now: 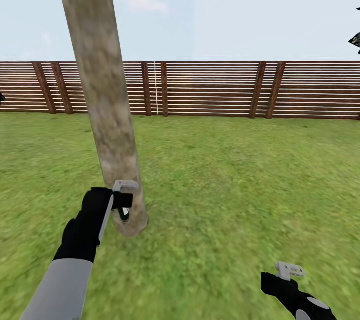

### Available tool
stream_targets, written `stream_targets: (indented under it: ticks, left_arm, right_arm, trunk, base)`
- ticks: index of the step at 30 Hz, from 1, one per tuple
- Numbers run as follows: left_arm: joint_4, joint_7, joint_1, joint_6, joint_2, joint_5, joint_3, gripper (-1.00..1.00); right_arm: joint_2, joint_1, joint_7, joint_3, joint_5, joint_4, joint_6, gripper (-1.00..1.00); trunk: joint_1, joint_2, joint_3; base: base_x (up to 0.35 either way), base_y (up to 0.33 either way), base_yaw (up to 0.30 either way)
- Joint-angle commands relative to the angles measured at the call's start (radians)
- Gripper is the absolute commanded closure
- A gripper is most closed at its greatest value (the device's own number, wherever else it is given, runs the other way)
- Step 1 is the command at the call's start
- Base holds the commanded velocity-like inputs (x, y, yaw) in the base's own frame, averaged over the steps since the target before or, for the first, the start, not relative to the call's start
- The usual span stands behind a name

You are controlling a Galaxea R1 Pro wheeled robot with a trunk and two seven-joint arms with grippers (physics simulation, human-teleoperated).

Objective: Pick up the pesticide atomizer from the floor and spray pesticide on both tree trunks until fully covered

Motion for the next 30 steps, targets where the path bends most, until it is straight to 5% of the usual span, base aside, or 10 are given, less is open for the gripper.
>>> stream_targets:
  ticks: [1, 13, 30]
  left_arm:
    - [-0.002, -0.004, -0.007, 0.003, -0.002, -0.013, 0.002, 1.00]
    - [-0.051, 0.062, -0.057, 0.003, -0.032, -0.015, 0.004, 1.00]
    - [-0.064, 0.099, -0.077, 0.003, -0.039, -0.015, 0.005, 1.00]
  right_arm:
    - [-0.001, -0.001, -0.011, 0.003, -0.010, -0.001, 0.001, 1.00]
    - [0.001, -0.001, -0.014, 0.003, -0.008, 0.003, 0.000, 1.00]
    - [0.013, -0.001, -0.045, 0.000, -0.007, 0.003, 0.000, 1.00]
  trunk:
    - [0.000, -0.001, -0.001]
    - [0.000, -0.001, -0.001]
    - [0.000, -0.001, -0.001]
  base:
    - [0.000, 0.000, 0.000]
    - [0.000, 0.000, 0.018]
    - [0.000, 0.000, 0.253]
